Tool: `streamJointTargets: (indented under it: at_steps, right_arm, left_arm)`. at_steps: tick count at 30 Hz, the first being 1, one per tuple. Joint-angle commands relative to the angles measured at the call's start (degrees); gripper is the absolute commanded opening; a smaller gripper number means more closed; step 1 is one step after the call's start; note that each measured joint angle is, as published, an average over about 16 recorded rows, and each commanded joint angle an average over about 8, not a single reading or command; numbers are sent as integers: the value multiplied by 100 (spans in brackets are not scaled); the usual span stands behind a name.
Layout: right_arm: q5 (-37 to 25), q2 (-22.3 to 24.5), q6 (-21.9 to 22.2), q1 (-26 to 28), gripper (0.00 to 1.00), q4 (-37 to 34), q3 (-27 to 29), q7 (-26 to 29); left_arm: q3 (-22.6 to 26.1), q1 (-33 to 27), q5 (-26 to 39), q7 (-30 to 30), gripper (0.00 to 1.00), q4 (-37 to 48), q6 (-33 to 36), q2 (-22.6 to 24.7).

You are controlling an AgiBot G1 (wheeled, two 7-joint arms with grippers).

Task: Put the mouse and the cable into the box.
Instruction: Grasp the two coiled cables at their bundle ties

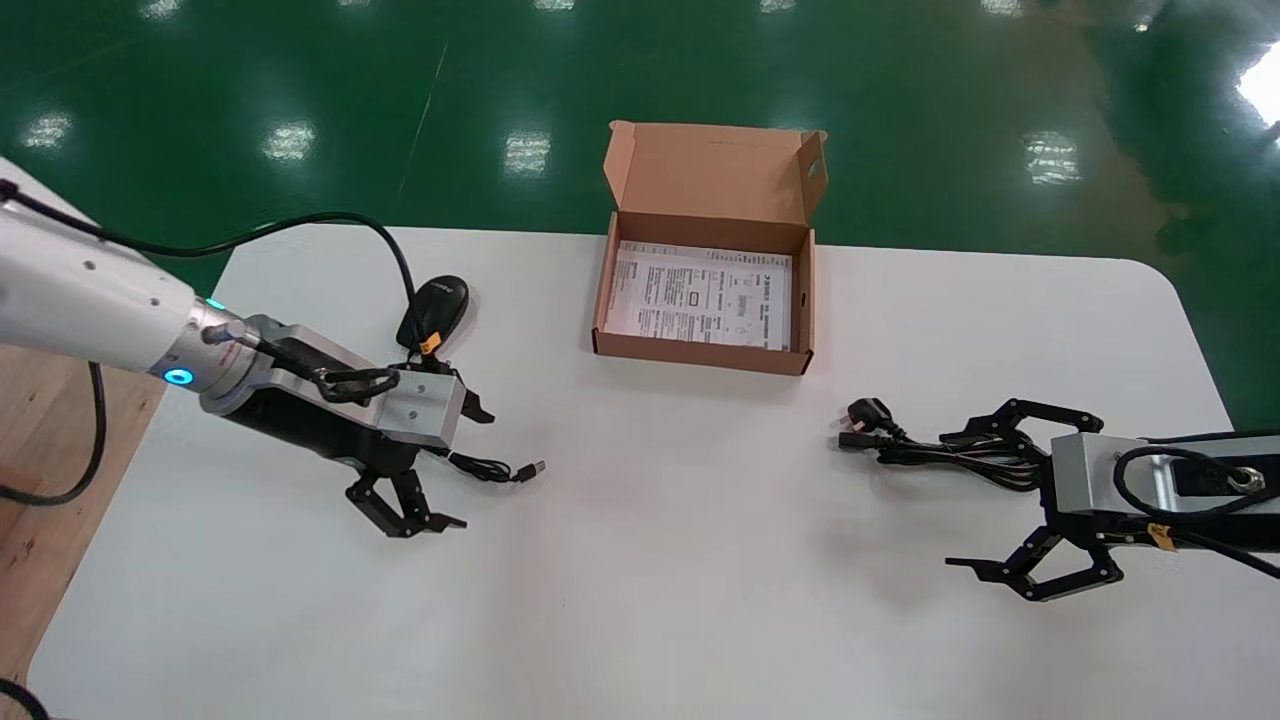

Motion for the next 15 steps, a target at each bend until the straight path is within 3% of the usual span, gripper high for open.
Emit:
streamJointTargets:
  at_steps: [1, 7, 15]
  right_arm:
    - [-150, -91, 14, 129, 100, -367, -105, -227]
    - [-503, -440, 768, 424, 100, -1254, -240, -670]
    - [-707, -871, 1803, 561, 100, -1957, -297, -950]
  left_arm:
    - [82, -119, 158, 383, 100, 475, -165, 223]
    - [137, -132, 264, 1055, 100, 1256, -538, 526]
    - [124, -100, 250, 1496, 100, 1752, -784, 698]
